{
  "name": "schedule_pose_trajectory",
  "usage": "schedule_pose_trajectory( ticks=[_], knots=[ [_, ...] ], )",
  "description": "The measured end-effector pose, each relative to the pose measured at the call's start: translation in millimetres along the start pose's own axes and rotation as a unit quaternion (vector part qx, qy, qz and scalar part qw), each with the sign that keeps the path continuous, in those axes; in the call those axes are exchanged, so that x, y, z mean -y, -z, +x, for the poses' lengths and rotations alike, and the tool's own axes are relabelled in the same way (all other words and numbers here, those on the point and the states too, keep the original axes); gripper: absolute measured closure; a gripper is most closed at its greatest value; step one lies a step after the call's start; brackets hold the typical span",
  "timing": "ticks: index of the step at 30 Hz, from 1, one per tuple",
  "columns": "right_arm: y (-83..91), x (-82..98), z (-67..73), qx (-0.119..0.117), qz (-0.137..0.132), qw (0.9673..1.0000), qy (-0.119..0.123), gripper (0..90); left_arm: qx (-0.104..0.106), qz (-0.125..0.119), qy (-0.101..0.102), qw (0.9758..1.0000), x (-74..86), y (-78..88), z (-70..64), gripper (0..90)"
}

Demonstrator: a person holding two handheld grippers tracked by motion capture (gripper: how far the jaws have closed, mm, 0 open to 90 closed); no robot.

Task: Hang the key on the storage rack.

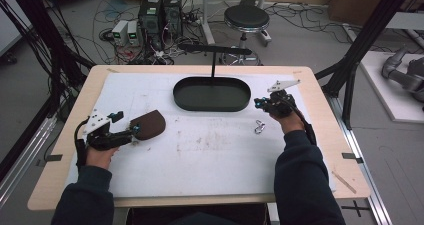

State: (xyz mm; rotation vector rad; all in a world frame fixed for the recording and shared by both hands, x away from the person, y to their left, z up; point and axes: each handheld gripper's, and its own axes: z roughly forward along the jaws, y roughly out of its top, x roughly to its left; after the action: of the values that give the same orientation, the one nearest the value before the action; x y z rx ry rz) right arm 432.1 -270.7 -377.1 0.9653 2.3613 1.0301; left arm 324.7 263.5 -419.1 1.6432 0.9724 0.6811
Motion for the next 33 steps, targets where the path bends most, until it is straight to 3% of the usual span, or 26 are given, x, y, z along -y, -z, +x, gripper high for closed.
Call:
schedule_pose_trajectory(
  ticks=[1, 2, 4, 5, 8, 10, 12, 13, 14, 15, 17, 18, 20, 33],
  knots=[
    [-1.3, 7.2, -3.5, 0.006, 0.010, 0.9999, 0.000, 88.3, 0.001, 0.000, 0.000, 1.0000, -0.1, -0.1, -0.2, 23.5],
    [-5.0, 22.4, -11.0, 0.008, 0.037, 0.9989, -0.029, 70.3, 0.002, 0.000, -0.001, 1.0000, -0.4, -0.3, -1.3, 23.5],
    [-6.5, 27.8, -12.8, 0.007, 0.046, 0.9981, -0.039, 68.1, 0.002, 0.000, -0.002, 1.0000, -0.4, -0.8, -1.7, 23.5],
    [-8.9, 39.9, -11.9, 0.009, 0.058, 0.9973, -0.044, 62.9, 0.003, 0.000, -0.001, 1.0000, -0.4, -1.6, -2.3, 23.5],
    [-12.6, 48.8, -3.7, 0.001, 0.060, 0.9975, -0.038, 57.6, 0.004, 0.003, -0.004, 1.0000, -0.8, -3.6, -3.5, 23.5],
    [-14.1, 49.3, 0.3, -0.002, 0.061, 0.9976, -0.033, 57.6, 0.006, 0.003, -0.004, 1.0000, -0.8, -4.0, -3.7, 23.5],
    [-18.9, 45.9, 12.4, 0.000, 0.074, 0.9972, 0.005, 66.5, 0.005, 0.004, -0.005, 1.0000, -1.0, -4.6, -4.0, 23.5],
    [-18.9, 45.9, 12.4, 0.000, 0.074, 0.9972, 0.005, 66.5, 0.005, 0.004, -0.005, 1.0000, -1.0, -4.6, -4.0, 23.5],
    [-22.2, 45.2, 17.4, 0.016, 0.086, 0.9959, 0.025, 72.3, 0.006, 0.005, -0.005, 1.0000, -1.0, -4.6, -3.9, 23.5],
    [-23.5, 45.9, 17.9, 0.024, 0.092, 0.9950, 0.030, 73.9, 0.006, 0.005, -0.005, 1.0000, -1.0, -4.6, -3.9, 23.5],
    [-23.7, 46.0, 17.9, 0.030, 0.095, 0.9946, 0.028, 78.8, 0.006, 0.003, -0.004, 1.0000, -0.9, -4.8, -3.8, 23.5],
    [-21.4, 46.9, 15.9, 0.039, 0.101, 0.9936, 0.029, 87.2, 0.007, 0.003, -0.004, 1.0000, -0.9, -4.6, -3.7, 23.5],
    [-18.5, 47.9, 14.3, 0.049, 0.105, 0.9928, 0.027, 88.5, 0.007, 0.003, -0.005, 1.0000, -1.0, -4.5, -3.7, 23.5],
    [-3.2, 59.3, -1.0, 0.043, 0.111, 0.9929, -0.010, 84.3, 0.006, 0.003, -0.003, 1.0000, -0.7, -5.0, -3.4, 23.5]
  ],
)
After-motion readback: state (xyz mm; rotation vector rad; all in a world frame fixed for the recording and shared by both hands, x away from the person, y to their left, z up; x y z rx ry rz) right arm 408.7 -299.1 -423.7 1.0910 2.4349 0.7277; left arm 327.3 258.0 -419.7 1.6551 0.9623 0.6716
